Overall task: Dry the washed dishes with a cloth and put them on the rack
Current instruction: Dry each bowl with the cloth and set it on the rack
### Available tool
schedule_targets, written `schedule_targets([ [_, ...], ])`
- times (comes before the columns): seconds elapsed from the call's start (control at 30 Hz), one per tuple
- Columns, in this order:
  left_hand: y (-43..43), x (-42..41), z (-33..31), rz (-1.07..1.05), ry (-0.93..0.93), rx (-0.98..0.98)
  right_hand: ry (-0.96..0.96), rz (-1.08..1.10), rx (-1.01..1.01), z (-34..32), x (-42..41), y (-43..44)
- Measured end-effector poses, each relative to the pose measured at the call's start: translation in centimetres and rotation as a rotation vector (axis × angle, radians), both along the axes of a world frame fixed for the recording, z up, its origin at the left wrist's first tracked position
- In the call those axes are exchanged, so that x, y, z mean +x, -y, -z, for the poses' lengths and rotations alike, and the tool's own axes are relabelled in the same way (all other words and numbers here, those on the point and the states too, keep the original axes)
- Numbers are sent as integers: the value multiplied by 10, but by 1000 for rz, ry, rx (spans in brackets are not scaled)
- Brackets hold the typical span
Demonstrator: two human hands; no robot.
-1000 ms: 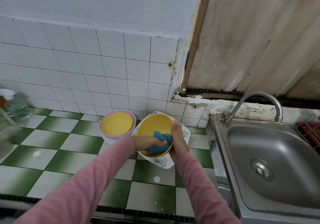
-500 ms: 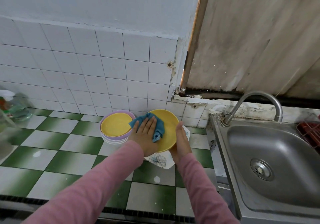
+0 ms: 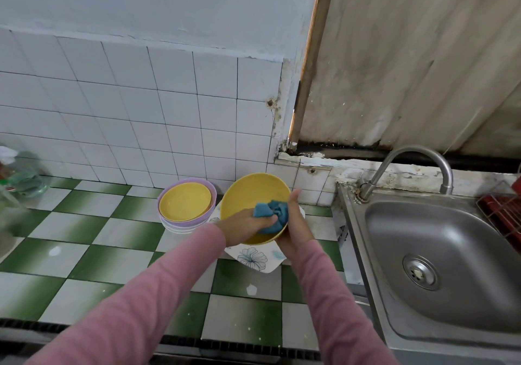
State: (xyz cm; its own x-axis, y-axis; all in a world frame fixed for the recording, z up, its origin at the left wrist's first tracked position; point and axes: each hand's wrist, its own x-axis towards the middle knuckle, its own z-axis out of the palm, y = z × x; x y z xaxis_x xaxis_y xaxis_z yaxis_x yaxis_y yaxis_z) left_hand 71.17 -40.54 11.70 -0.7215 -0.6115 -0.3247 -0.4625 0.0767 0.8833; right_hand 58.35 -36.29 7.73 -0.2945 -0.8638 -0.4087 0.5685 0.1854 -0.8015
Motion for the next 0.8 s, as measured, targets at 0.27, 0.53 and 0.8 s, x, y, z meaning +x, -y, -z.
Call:
schedule_targets([
  [0.27,-13,4,-17,278,654,-724,-45,61,-145,-1,-16,-7],
  [0.53,2,2,31,87,779,-990,-14,114,-144,-3,-10,-9],
  [0.8,-3,-11,23,138,300,-647,-60,50,-78,-8,2,-2],
])
